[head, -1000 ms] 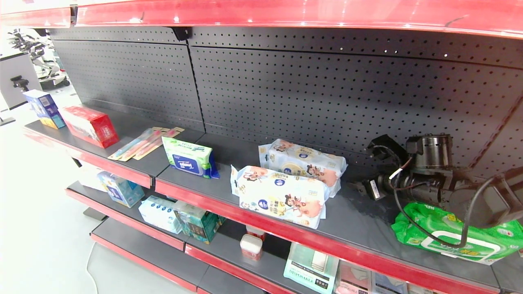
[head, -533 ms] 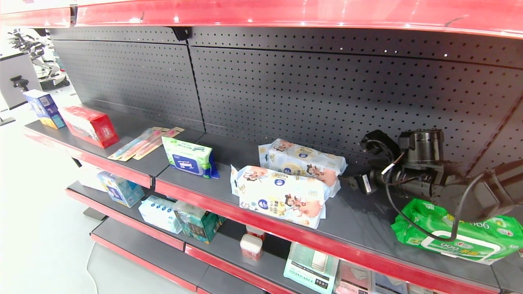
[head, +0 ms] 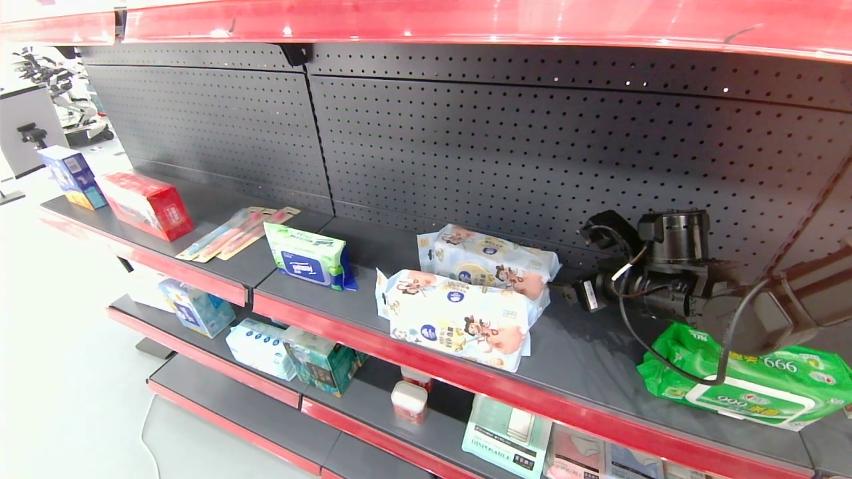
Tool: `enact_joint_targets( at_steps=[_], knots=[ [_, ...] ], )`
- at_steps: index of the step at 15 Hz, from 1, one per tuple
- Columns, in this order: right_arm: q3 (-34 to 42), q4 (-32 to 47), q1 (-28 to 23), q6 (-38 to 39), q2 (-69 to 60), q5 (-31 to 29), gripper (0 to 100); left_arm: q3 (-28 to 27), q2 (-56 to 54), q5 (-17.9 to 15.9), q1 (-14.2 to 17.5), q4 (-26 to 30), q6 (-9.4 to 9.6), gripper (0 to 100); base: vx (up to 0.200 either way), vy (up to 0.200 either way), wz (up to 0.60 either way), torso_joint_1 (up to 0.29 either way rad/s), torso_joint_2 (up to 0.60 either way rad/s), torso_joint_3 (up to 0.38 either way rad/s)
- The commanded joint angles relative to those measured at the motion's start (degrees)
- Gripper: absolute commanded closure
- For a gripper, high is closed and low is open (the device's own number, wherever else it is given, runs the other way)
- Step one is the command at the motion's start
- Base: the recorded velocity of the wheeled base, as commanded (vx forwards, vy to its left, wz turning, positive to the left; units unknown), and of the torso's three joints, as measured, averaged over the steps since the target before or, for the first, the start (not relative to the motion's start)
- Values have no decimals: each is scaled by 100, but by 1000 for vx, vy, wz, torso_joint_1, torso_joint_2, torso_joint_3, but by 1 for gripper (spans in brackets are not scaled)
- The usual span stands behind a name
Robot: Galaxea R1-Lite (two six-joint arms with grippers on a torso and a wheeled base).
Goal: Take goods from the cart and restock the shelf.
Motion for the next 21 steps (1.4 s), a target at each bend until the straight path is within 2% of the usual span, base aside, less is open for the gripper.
enact_joint_targets(
  at_steps=[1, 3, 5, 9, 12, 16, 20, 21],
  knots=[
    [15, 2, -97, -13, -95, -8, 0, 0, 7, 2, 2, 0, 2, 0, 0, 0, 0, 0, 0, 0],
    [138, 11, -141, -39, -271, -17, 0, 0, 7, 2, 2, 0, 2, 0, 0, 0, 0, 0, 0, 0],
    [577, 11, -132, -48, -692, 36, 0, 0, 7, 2, 2, 0, 2, 0, 0, 0, 0, 0, 0, 0],
    [806, 11, -167, 5, -1369, 18, 0, 0, 7, 2, 2, 0, 2, 0, 0, 0, 0, 0, 0, 0],
    [1342, 11, -185, 14, -1967, 9, 0, 0, 7, 2, 2, 0, 2, 0, 0, 0, 0, 0, 0, 0],
    [1605, 11, -255, 128, -2468, -8, 0, 0, 7, 2, 2, 0, 2, 0, 0, 0, 0, 0, 0, 0],
    [2643, 20, -282, 128, -3716, 27, 0, 0, 7, 2, 2, 0, 2, 0, 0, 0, 0, 0, 0, 0],
    [2704, 28, -361, 137, -3927, 27, 0, 0, 7, 2, 2, 0, 2, 0, 0, 0, 0, 0, 0, 0]
  ],
)
